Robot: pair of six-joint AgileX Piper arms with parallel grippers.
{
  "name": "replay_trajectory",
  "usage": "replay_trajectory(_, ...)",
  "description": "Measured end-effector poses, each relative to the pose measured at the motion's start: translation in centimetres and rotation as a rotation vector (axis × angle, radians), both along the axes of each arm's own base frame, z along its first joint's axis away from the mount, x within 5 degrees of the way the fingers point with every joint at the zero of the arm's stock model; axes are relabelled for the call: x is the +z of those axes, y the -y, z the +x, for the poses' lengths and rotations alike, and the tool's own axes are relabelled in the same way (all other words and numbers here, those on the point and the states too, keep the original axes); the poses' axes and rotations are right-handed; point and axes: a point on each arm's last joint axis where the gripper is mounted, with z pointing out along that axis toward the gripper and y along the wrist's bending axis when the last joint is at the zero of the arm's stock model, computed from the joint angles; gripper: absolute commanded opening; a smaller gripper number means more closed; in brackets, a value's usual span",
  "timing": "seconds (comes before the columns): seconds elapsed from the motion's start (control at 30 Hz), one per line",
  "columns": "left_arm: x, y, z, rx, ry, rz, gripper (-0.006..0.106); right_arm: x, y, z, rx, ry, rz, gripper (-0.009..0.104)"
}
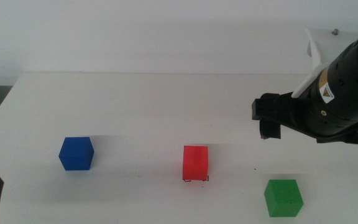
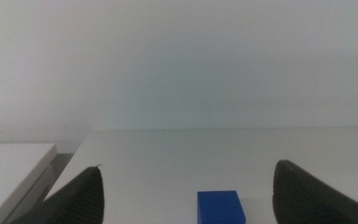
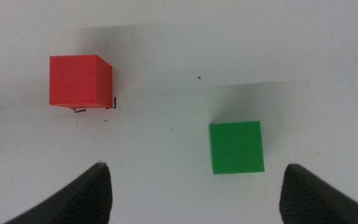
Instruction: Stack red cubes first, then green, then blue cubes in a specific spot.
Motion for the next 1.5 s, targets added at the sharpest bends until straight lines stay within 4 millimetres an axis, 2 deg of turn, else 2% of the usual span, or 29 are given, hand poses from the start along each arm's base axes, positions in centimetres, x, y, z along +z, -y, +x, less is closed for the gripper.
replay_trajectory(0.37, 0.0, 0.0, 0.0, 0.000, 0.000, 0.000, 0.091, 1.1, 0.8, -0.7, 0.002, 0.036, 0.023, 0.087)
replay_trajectory(0.67, 0.0, 0.0, 0.0, 0.000, 0.000, 0.000, 0.091, 0.4, 2.1, -1.1, -0.015, 0.024, 0.007, 0.087)
replay_trajectory(0.83, 0.0, 0.0, 0.0, 0.000, 0.000, 0.000, 0.091, -2.3, 3.8, -0.6, -0.039, -0.063, -0.027, 0.087)
replay_trajectory(1.0, 0.0, 0.0, 0.0, 0.000, 0.000, 0.000, 0.091, -5.9, 4.2, 0.1, -0.009, -0.116, -0.004, 0.087)
replay_trajectory(1.1, 0.0, 0.0, 0.0, 0.000, 0.000, 0.000, 0.091, -8.1, 4.5, 1.2, -0.026, -0.177, -0.028, 0.087)
replay_trajectory(1.27, 0.0, 0.0, 0.0, 0.000, 0.000, 0.000, 0.091, -10.4, 4.2, 3.0, -0.037, -0.200, -0.033, 0.087)
replay_trajectory(1.5, 0.0, 0.0, 0.0, 0.000, 0.000, 0.000, 0.091, -13.3, 3.2, 4.3, -0.032, -0.241, -0.032, 0.087)
